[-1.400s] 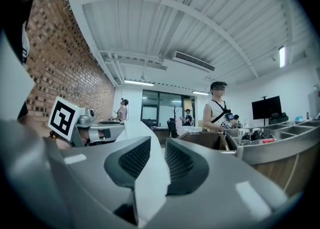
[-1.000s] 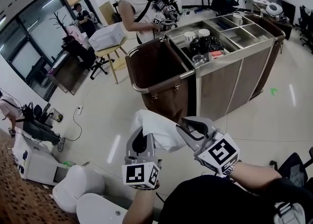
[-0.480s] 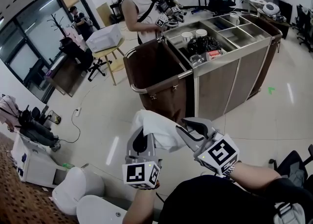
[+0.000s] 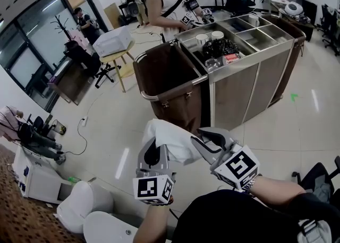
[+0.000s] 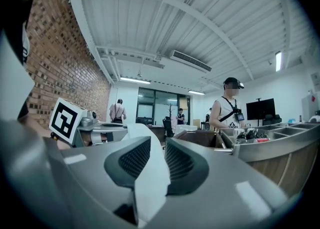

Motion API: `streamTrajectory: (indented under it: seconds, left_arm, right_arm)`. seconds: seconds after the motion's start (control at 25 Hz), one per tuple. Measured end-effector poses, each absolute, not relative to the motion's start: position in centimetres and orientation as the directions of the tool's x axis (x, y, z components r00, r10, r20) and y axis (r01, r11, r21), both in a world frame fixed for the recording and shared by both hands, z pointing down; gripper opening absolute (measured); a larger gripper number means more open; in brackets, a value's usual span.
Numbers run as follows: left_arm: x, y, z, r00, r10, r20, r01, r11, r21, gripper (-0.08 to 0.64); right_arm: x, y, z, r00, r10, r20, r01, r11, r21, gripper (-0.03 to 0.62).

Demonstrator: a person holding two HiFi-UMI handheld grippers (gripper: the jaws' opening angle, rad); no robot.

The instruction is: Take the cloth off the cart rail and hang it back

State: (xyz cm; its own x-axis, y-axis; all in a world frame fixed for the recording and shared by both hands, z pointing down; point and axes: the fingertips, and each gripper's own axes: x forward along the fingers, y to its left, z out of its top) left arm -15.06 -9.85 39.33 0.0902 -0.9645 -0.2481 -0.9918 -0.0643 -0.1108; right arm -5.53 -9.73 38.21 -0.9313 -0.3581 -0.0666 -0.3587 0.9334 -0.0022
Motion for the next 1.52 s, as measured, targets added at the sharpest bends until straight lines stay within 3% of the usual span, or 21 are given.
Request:
streamTrajectory:
  seconds: [1.08, 1.52]
  left_arm:
    - [-15.3, -10.8, 39.6, 0.078, -0.969, -0.234, -0.994, -0.057, -0.097, 0.017]
    - [-15.9, -11.4, 39.4, 0.068, -0.969, -0.236, -0.995, -0.048, -0.092, 0.017]
  right_arm:
    - [-5.6, -11.1, 38.5, -0.934, -0.347, -0.086, -0.351, 0.935, 0.041, 0.089]
    - [-5.9, -11.6, 38.7, -0.933, -0.356, -0.057, -0.356, 0.934, -0.016, 0.089]
